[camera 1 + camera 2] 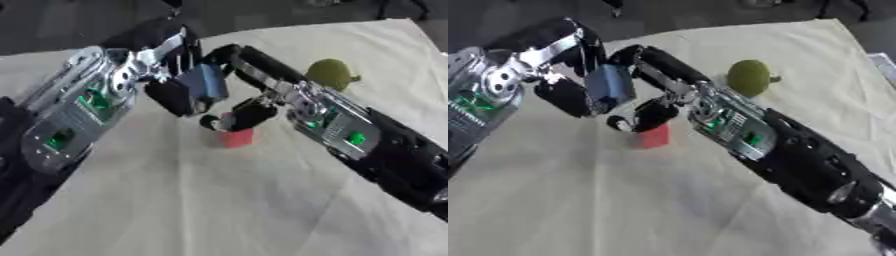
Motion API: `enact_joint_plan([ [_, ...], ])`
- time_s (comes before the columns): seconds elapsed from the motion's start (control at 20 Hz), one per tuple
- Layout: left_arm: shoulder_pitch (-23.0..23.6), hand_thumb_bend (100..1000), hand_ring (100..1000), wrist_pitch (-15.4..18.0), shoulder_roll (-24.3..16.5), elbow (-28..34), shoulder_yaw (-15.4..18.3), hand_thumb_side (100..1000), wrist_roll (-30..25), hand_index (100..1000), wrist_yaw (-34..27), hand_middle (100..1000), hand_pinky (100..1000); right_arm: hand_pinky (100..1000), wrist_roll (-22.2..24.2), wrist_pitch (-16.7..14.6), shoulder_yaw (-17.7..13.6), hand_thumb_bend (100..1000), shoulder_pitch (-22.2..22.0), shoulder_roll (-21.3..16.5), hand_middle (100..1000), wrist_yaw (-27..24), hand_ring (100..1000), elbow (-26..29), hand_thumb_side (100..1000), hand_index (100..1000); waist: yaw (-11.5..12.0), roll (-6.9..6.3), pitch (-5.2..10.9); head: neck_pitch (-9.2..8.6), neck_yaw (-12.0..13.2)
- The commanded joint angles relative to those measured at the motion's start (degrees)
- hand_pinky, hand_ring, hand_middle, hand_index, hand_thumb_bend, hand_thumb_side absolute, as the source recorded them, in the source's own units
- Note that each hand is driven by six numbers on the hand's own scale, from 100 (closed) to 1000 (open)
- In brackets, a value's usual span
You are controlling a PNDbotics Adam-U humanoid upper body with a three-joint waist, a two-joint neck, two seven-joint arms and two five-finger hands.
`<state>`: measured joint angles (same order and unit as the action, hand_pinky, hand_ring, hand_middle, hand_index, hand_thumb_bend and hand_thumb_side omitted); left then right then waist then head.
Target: Pick up the objects with one hand, pass them to the other hand, and then place them into the box on the other side of the table.
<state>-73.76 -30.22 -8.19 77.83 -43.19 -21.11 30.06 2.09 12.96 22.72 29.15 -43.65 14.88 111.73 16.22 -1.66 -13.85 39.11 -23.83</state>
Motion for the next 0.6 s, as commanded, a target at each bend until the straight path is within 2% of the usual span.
enact_joint_plan([
  [0.05, -0.99, 401, 495, -0.49, -0.44, -0.41, 0.73, 100, -0.39, 436, 1.81, 342, 653, 731, 0.54, -0.98, 0.5, 497, 0.96, 0.17, 724, 0.33, 794, 2.87, 100, 870, 0.04, 0.01, 0.62, -0.7, -0.02],
  [0.2, -1.0, 410, 493, -0.44, -0.61, 0.13, 0.77, 100, -1.01, 433, 2.76, 339, 651, 737, 0.6, -0.72, 0.55, 510, 0.85, 0.14, 738, 0.93, 805, 2.87, 100, 883, -0.03, 0.08, 0.62, -0.61, -0.04],
  [0.25, -1.12, 429, 487, -0.23, -0.86, 0.52, 0.76, 100, -1.54, 431, 2.9, 339, 652, 763, 0.72, -0.11, 0.45, 574, 0.77, -0.14, 768, 1.5, 835, 2.87, 100, 912, -0.02, 0.07, 0.67, -0.56, -0.05],
  [0.6, -1.93, 468, 483, 0.33, -3.25, 3.44, 1.16, 100, -7.85, 429, 3.33, 340, 657, 783, -0.18, 6.01, -0.44, 608, 0.37, -0.96, 808, 6.49, 874, 2.87, 100, 944, -0.15, -0.04, 0.95, -0.67, -0.21],
])
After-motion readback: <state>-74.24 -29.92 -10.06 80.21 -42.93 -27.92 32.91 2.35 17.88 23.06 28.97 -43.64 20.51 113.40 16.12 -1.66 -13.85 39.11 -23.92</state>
